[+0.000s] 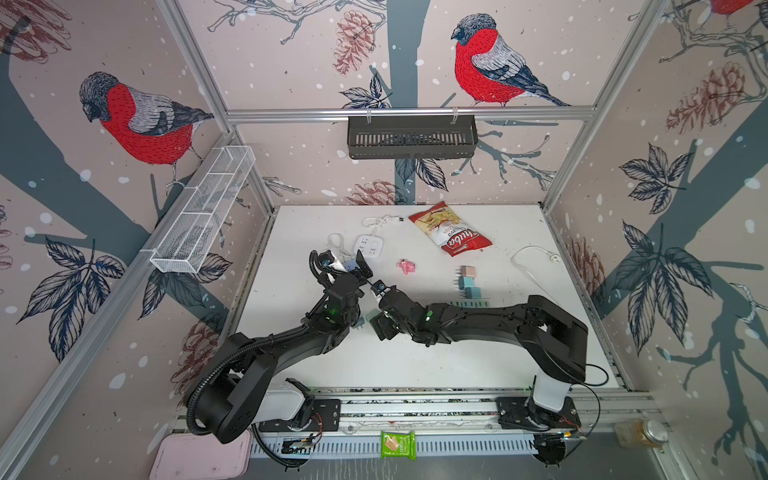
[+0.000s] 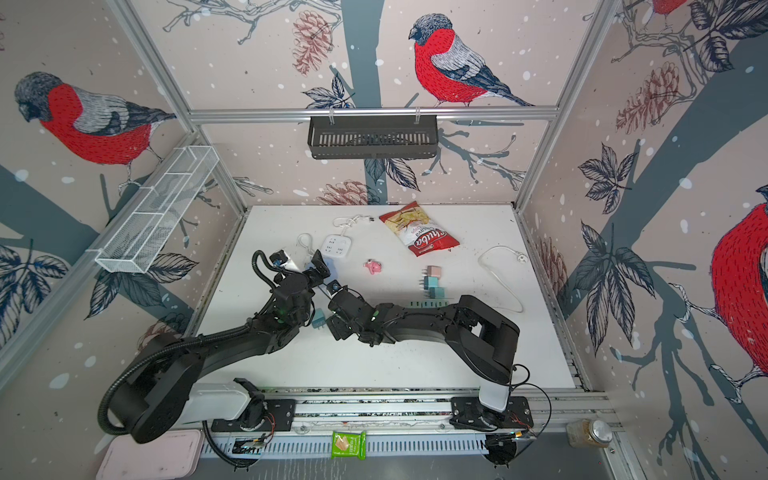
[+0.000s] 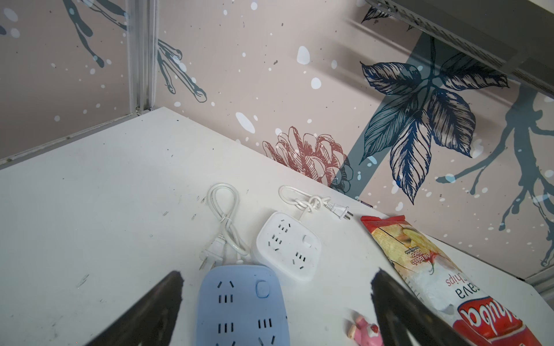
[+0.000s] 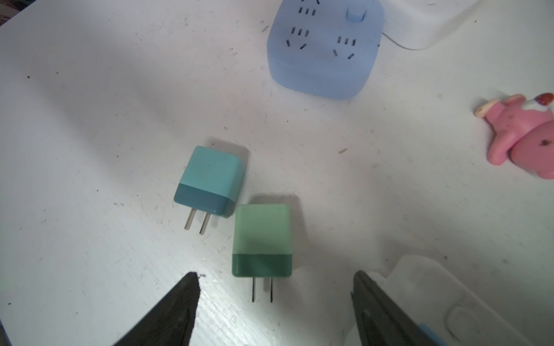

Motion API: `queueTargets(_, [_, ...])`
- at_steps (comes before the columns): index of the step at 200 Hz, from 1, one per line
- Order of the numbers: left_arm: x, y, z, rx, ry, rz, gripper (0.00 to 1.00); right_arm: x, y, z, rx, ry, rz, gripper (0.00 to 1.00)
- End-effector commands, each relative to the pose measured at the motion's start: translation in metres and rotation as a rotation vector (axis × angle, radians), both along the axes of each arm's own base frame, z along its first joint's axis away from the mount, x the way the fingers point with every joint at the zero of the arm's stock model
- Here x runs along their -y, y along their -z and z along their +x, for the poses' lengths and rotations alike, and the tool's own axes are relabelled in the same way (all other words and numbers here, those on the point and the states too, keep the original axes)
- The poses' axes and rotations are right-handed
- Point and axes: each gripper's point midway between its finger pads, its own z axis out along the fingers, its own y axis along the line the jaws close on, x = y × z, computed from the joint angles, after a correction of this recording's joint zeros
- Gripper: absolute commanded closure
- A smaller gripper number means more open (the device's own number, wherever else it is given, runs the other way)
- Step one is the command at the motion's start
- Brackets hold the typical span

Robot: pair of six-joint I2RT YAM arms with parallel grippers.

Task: Insert the plug
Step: 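Reach the right gripper toward the remaining green adapter while the left draws back, then close the right gripper on the green adapter and lift it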

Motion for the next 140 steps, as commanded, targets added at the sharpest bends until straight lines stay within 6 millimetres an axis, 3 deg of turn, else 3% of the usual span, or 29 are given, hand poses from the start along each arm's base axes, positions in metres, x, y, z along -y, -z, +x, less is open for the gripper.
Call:
queueTargets(1, [-0.011,0.006,-0.003,-0.028,-0.071,-0.039,0.02,-0.001,0.007,-0.004,-0.016,0.002,-0.011,0.19])
queueTargets(42, [-0.028,0.009,-0.011,-0.03,-0.165,-0.083,0.02,-0.006,0.018,-0.004,-0.033,-0.002,-0.024,0.2])
queueTargets(140, [-0.031,0.007,-0.015,-0.021,-0.175,-0.114,0.02,-0.019,0.052,-0.001,-0.062,-0.013,-0.091,0.25])
